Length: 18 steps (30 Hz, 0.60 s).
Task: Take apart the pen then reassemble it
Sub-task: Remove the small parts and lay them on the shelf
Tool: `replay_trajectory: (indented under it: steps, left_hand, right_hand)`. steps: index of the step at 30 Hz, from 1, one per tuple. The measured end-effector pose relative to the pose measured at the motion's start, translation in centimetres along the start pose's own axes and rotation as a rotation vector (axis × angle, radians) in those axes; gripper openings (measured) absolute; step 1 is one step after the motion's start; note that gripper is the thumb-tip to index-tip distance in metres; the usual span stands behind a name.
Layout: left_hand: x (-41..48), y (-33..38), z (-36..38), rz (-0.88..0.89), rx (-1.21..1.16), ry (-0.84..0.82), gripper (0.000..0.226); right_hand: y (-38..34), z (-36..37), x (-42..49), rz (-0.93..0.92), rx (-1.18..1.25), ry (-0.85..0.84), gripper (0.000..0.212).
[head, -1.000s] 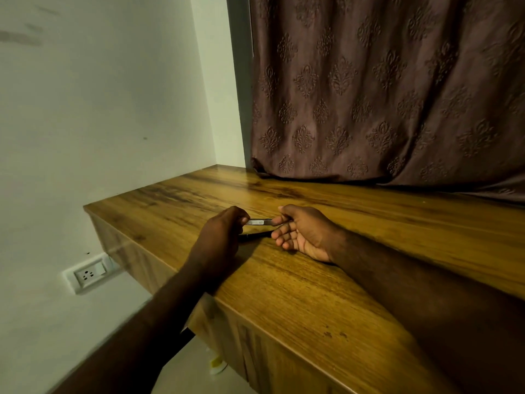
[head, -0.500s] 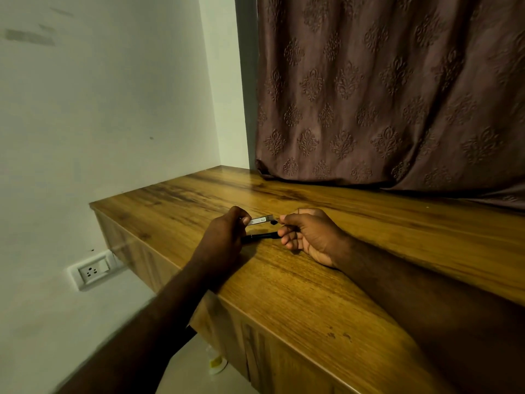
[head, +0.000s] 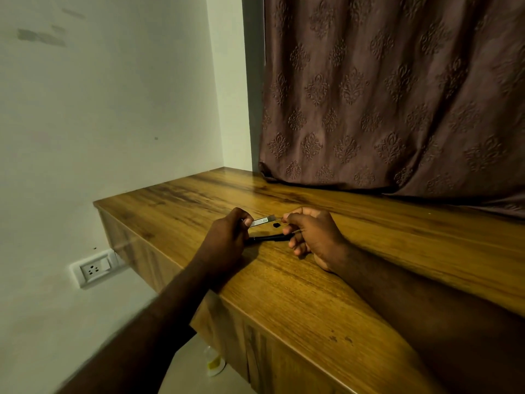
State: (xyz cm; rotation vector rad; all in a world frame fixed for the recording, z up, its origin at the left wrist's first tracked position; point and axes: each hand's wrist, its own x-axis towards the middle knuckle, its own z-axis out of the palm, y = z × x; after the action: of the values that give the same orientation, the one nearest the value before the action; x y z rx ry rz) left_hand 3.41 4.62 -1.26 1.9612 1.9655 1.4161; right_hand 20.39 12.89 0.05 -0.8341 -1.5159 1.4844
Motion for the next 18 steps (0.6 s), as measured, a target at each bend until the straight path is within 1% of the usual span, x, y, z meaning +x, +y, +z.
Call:
replay_trajectory:
  steps: [7, 13, 18]
  left_hand:
    - [-0.1, 0.0, -0.1, -0.027, -0.067, 0.008, 0.015]
    - [-0.1, 0.3, -0.2, -0.071, -0.108, -0.008, 0.016]
    - [-0.1, 0.4, -0.1, -0.087, -0.116, 0.024, 0.017]
  right_hand:
    - [0.1, -0.6, 0.2, -0.011, 0.018, 0.051, 0.009]
    - [-0.6, -2.2, 0.9, -0.119, 0.048, 0.234, 0.012]
    - [-0.7, -2.9, 1.5, -0.147, 0.029, 0.29, 0.013]
